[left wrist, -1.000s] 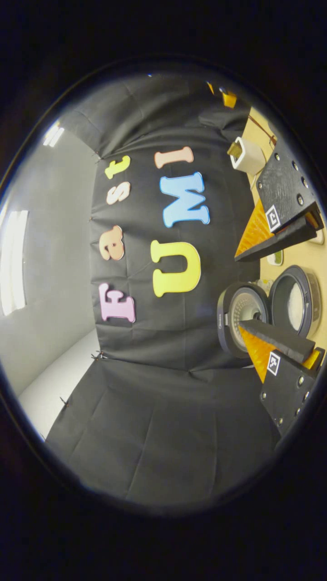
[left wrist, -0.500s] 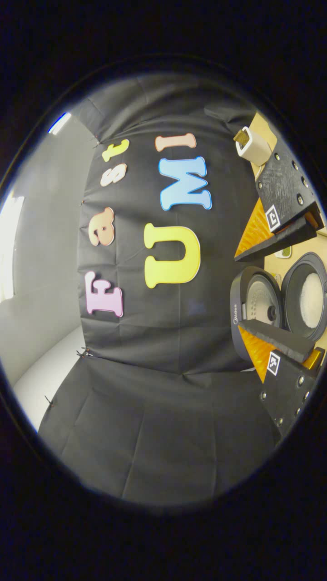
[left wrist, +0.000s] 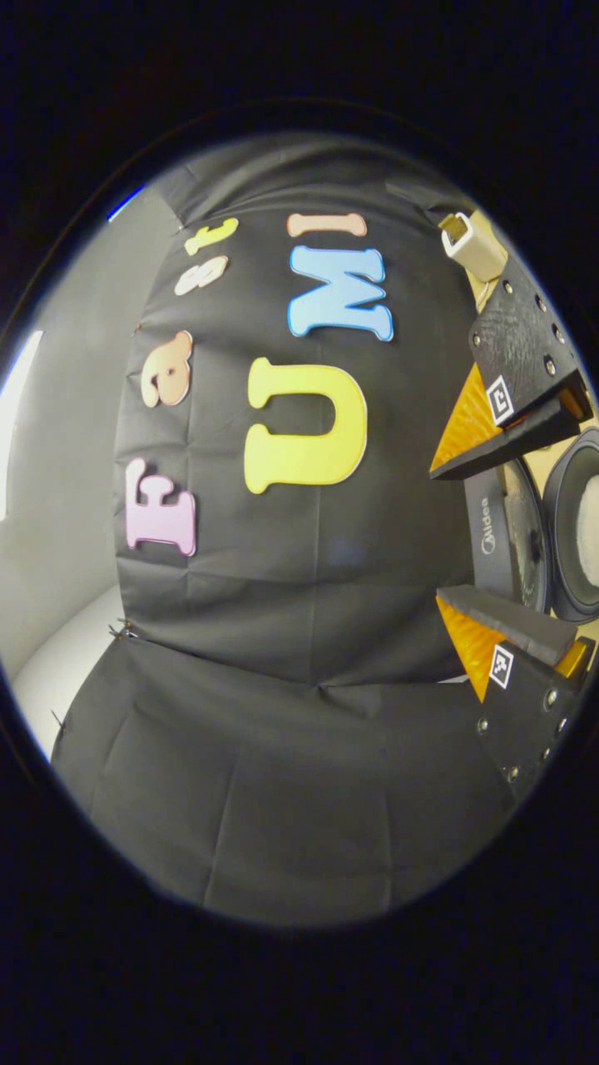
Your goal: Close the left gripper, press the button to open the rice cooker; take a wooden spoon from the chopstick holder with the right hand, scoop a spoonful of rice and pour it into the rice cooker, then put the wooden spoon back into the chopstick holder.
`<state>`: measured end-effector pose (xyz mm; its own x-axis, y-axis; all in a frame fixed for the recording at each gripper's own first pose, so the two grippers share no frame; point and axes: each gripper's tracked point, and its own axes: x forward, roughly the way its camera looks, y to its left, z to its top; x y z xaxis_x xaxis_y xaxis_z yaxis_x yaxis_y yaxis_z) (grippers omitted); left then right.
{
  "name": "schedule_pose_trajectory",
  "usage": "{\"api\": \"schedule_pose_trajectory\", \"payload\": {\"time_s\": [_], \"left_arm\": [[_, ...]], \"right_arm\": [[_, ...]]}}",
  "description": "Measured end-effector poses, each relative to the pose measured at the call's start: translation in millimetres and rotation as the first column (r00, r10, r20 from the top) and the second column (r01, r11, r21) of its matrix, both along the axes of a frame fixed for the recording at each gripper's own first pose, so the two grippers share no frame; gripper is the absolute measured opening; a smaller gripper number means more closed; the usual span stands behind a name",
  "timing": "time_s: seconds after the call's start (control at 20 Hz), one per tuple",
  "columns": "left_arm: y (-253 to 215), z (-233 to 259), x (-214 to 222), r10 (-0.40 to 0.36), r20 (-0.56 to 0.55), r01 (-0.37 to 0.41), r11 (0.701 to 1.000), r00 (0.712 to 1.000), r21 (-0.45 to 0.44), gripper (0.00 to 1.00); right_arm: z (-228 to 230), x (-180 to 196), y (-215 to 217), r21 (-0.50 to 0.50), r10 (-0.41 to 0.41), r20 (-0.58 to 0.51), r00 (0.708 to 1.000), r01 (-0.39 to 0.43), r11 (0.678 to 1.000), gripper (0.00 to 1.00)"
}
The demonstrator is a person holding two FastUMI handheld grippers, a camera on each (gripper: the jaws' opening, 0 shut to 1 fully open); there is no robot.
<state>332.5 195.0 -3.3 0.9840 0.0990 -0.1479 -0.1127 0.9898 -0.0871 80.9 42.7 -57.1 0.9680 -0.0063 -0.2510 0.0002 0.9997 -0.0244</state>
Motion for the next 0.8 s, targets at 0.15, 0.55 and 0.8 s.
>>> {"api": "schedule_pose_trajectory", "payload": {"time_s": [0.15, 0.55, 0.8], "left_arm": [[1, -19, 20, -0.006, -0.044, 0.006, 1.000, 0.999, -0.001, 0.78], [1, -33, 20, 0.014, -0.067, -0.014, 1.000, 0.998, -0.006, 0.82], [-10, -37, -5, 0.018, -0.073, -0.017, 1.000, 0.997, 0.019, 0.83]], "right_arm": [[-1, -1, 4, -0.015, -0.001, -0.005, 1.000, 0.001, 1.000, 0.99], [-6, -2, 14, -0.035, 0.035, -0.003, 0.999, -0.035, 0.999, 0.99], [0, -3, 11, -0.026, 0.067, 0.013, 0.998, -0.066, 0.997, 0.99]]}}
